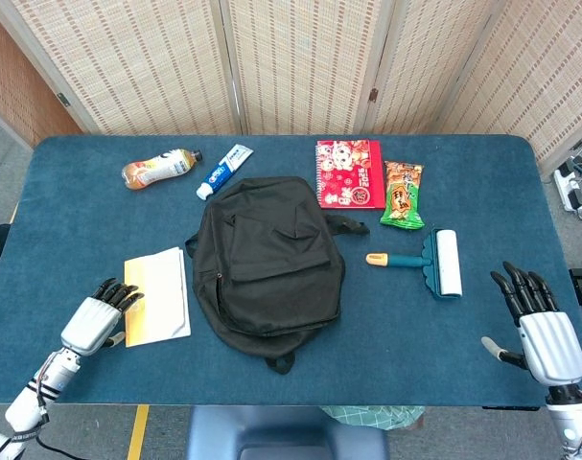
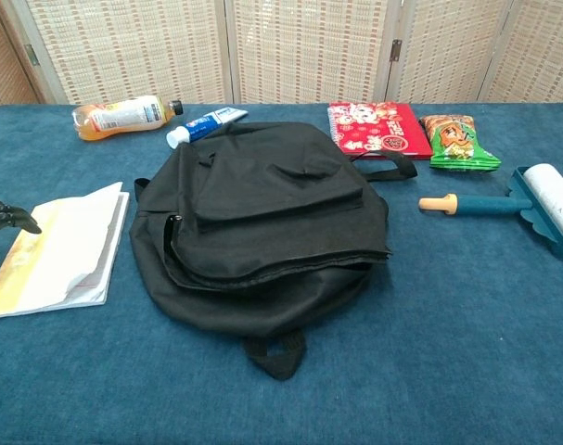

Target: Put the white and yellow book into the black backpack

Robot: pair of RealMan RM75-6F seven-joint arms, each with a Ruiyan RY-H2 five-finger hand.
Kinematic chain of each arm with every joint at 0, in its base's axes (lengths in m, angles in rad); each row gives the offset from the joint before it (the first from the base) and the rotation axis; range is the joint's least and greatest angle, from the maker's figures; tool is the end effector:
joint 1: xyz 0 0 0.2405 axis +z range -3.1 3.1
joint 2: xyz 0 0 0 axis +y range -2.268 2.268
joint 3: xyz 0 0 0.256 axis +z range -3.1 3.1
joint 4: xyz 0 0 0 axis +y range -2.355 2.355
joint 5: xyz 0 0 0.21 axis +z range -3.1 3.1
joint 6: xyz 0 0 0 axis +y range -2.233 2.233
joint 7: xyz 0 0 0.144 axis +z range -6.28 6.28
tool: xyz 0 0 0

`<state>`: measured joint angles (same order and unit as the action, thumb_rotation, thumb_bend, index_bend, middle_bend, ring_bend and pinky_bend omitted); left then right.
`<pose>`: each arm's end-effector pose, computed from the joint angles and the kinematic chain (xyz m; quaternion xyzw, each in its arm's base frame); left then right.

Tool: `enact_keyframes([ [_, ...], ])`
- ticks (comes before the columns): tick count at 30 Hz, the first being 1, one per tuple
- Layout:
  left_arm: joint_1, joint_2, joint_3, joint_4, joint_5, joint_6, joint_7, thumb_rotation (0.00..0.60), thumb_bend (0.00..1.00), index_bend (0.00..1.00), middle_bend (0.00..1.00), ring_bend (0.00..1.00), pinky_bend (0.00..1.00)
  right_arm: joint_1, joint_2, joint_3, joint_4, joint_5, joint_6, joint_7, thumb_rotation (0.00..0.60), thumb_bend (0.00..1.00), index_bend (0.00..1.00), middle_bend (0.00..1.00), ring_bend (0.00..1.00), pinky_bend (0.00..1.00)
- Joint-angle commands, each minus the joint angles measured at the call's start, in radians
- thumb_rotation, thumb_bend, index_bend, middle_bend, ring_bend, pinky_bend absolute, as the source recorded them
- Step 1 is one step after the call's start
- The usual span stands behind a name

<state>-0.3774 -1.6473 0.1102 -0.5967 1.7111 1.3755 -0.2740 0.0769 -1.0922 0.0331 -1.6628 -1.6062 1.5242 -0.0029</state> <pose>-0.3526 0.2716 0.0427 -0.7798 -0.2422 -0.3340 0.4709 -0.2895 -0.1736 0.1601 0.6160 -0.3663 0.4186 0.5578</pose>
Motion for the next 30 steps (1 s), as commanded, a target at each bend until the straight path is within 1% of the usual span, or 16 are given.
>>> enact_keyframes([
  [1,-0.001,-0.003,0.002,0.007,-0.002,-0.004,-0.001,0.6,0.21,0.25,0.22,0.21,0.17,0.0,-0.001,0.0,0.0,0.002,-0.002,0.0,0.6,0.13,0.0,0.02,0.06,0.06],
  [17,-0.007,-0.017,0.011,0.016,0.001,0.004,-0.02,0.6,0.21,0.25,0.22,0.21,0.17,0.0,-0.003,0.001,-0.001,0.007,-0.005,-0.005,0.6,0.13,0.0,0.02,0.07,0.06],
  [26,-0.009,-0.019,0.006,0.012,-0.012,-0.007,-0.03,0.6,0.2,0.25,0.22,0.21,0.17,-0.003,-0.005,0.0,0.003,0.008,-0.004,-0.003,0.6,0.13,0.0,0.02,0.07,0.06],
  [30,-0.01,-0.029,0.008,0.018,-0.011,-0.007,-0.042,0.6,0.21,0.25,0.23,0.21,0.17,-0.003,-0.004,0.0,0.003,0.007,-0.002,-0.005,0.6,0.13,0.0,0.02,0.07,0.06],
])
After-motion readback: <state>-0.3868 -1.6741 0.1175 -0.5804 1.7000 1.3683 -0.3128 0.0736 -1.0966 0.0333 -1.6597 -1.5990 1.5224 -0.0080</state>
